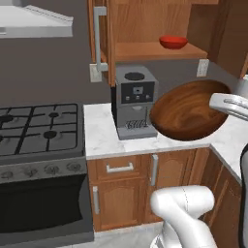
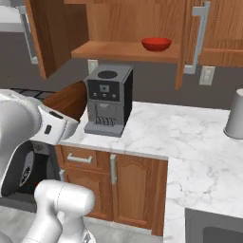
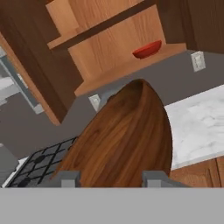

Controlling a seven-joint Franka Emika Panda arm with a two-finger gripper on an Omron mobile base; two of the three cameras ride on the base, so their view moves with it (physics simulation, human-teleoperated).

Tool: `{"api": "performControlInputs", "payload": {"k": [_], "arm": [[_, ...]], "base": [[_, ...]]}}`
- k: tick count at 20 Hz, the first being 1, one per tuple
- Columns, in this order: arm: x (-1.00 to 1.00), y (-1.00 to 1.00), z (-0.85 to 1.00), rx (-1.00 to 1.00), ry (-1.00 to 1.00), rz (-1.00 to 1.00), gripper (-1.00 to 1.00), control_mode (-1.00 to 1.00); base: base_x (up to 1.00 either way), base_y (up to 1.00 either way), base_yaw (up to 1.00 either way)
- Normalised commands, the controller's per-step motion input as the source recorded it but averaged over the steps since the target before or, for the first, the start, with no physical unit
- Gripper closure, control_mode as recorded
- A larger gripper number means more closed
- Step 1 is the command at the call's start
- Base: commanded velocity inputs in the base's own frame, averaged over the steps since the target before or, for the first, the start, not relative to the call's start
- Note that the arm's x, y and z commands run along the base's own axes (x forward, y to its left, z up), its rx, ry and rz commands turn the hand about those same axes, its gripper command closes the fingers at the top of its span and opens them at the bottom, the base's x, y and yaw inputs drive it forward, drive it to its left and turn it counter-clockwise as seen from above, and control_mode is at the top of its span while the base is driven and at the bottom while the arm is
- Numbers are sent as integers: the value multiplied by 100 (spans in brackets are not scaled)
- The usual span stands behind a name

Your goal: Take the smaller bowl and place it next to the appetizer plate on the dining counter , and place the larger bowl next to the plate with cooked food.

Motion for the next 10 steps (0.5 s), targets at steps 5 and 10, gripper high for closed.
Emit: {"api": "performControlInputs", "payload": {"k": [5,10], "arm": [[0,0,0,0,0,0,100,100],[0,0,0,0,0,0,100,100]], "base": [[-68,44,37],[-23,59,49]]}}
